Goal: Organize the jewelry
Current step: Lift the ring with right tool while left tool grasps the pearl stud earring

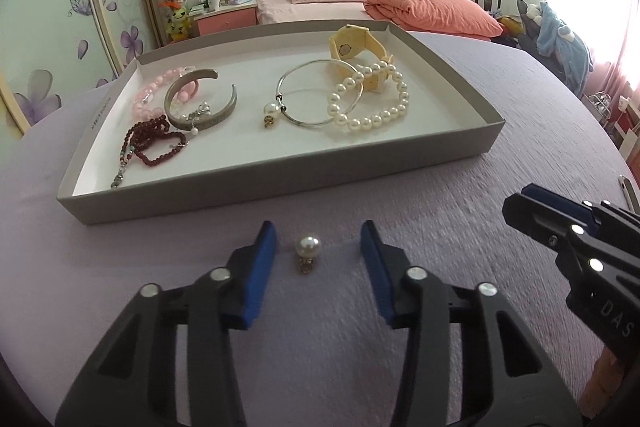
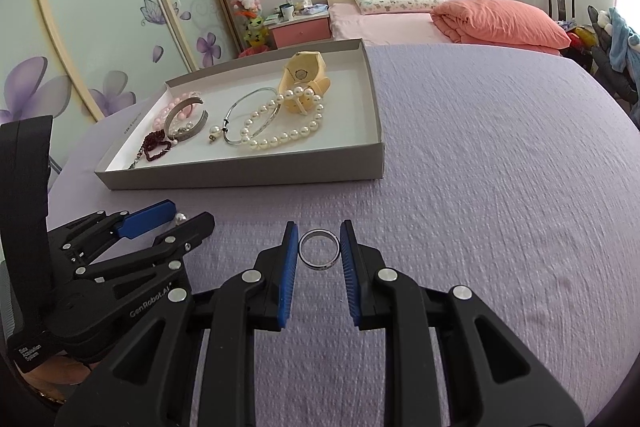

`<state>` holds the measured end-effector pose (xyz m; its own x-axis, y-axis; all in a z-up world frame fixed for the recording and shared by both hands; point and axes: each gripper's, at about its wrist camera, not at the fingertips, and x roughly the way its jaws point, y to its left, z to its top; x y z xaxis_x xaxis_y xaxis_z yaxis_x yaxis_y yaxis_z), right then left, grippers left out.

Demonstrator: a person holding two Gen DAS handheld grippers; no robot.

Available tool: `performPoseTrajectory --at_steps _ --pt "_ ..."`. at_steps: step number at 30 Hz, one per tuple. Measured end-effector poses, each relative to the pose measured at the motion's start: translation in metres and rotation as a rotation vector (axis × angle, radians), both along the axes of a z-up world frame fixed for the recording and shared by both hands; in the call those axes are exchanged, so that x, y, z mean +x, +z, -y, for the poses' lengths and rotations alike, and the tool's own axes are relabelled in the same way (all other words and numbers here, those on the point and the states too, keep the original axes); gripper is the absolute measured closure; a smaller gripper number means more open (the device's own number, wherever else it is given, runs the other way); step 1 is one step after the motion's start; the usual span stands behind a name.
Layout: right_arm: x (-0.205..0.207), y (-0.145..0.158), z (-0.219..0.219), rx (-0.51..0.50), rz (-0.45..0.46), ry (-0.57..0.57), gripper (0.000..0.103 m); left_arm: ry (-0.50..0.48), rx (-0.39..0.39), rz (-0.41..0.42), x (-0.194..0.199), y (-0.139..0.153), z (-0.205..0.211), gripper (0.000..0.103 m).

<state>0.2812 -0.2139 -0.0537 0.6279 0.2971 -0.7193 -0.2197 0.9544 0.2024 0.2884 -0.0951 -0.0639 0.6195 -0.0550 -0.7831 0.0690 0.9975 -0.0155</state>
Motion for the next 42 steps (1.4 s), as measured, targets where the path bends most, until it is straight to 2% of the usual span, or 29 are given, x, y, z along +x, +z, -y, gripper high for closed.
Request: performPoseTrajectory --at_steps 3,5,6,7,16,32,42 --pt "0.000 0.000 0.000 -0.003 -0.002 0.001 0.081 0.003 0.001 0.002 0.000 0.000 0.001 0.070" --pt "0.000 0.000 0.000 -0.001 -0.003 0.000 0.081 -0.001 0.003 0.003 0.001 0.001 0.001 0.078" --pt "0.000 0.000 -0.001 -0.001 -0.003 0.000 0.081 -0.005 0.004 0.003 0.001 0.001 0.001 0.087" --pt "0.000 0.000 0.000 -0.002 -0.003 0.000 0.081 -0.013 0.003 0.003 0.002 0.001 0.001 0.090" --pt "-0.001 0.000 -0.006 -0.006 0.001 0.010 0.081 -0.015 -0.005 0.005 -0.004 0.002 -0.008 0.090" --pt "-0.013 0.016 -0.049 -0.029 0.036 0.090 0.081 0.142 -0.024 0.096 -0.047 0.037 -0.099 0.090" --pt "-0.019 0.026 -0.074 -0.054 0.065 0.133 0.081 0.165 -0.039 0.148 -0.061 0.053 -0.116 0.090"
